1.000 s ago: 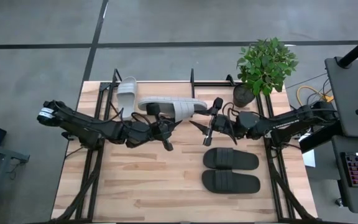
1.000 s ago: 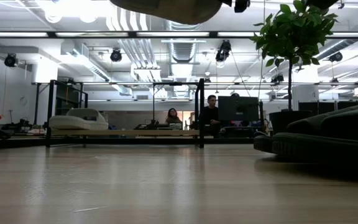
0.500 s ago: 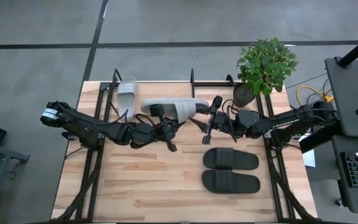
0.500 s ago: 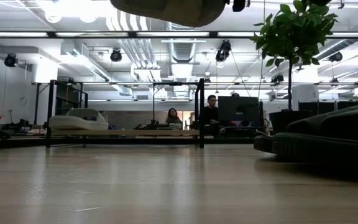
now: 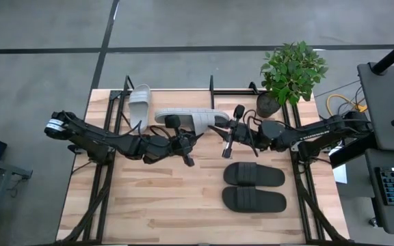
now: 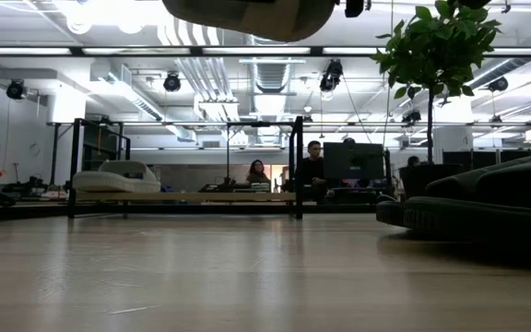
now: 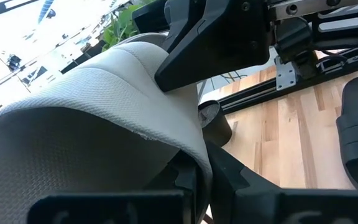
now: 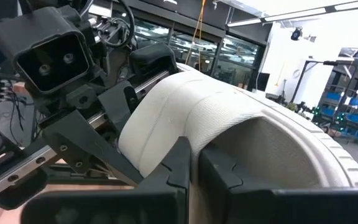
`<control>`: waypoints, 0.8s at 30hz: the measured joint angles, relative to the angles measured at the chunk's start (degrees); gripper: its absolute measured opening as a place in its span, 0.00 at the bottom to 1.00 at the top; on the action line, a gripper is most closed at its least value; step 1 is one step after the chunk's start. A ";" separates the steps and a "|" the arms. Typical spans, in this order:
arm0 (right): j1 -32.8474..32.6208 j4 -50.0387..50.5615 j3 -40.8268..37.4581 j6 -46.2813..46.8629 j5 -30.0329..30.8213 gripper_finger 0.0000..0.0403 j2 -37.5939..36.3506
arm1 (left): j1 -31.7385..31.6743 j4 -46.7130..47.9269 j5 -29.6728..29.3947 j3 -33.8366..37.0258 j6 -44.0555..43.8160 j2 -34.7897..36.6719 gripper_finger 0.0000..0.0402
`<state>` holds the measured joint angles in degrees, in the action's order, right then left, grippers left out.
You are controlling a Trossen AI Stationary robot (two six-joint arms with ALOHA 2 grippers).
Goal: Pick and place slides into the shelf
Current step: Put the gray slides on the shelf
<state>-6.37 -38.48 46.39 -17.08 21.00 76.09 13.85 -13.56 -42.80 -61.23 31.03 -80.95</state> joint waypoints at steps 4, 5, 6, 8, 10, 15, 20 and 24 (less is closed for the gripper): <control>0.15 0.11 0.00 -0.02 -0.12 0.03 0.00 | 0.02 0.07 -0.22 0.00 -0.07 0.00 0.03; 0.13 0.14 0.00 -0.02 -0.12 0.03 0.00 | 0.01 0.19 -0.25 0.00 -0.06 0.00 0.04; 0.16 0.20 0.00 -0.02 -0.14 0.02 0.00 | -0.01 0.42 -0.40 0.00 -0.06 0.00 0.07; 0.29 0.37 0.00 -0.02 -0.21 0.02 0.08 | -0.04 0.61 -0.72 0.00 -0.07 0.00 0.12; 0.41 0.44 0.00 -0.02 -0.21 0.02 0.09 | -0.07 0.85 -0.75 0.00 -0.06 0.00 0.18; 0.79 0.97 -0.02 -1.14 1.56 0.02 -0.07 | -0.35 1.79 -3.14 0.00 0.00 0.24 0.37; 0.88 1.37 -0.15 -2.53 4.78 0.02 -0.52 | -0.35 2.18 -10.08 -0.02 1.38 1.34 0.51; 1.09 1.23 -0.15 -2.51 4.71 0.02 -0.94 | -0.37 2.44 -10.25 -0.02 1.46 2.54 0.56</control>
<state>-5.28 -37.25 46.24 -19.59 25.71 75.16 13.47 -11.12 -53.05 -61.25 32.49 -78.41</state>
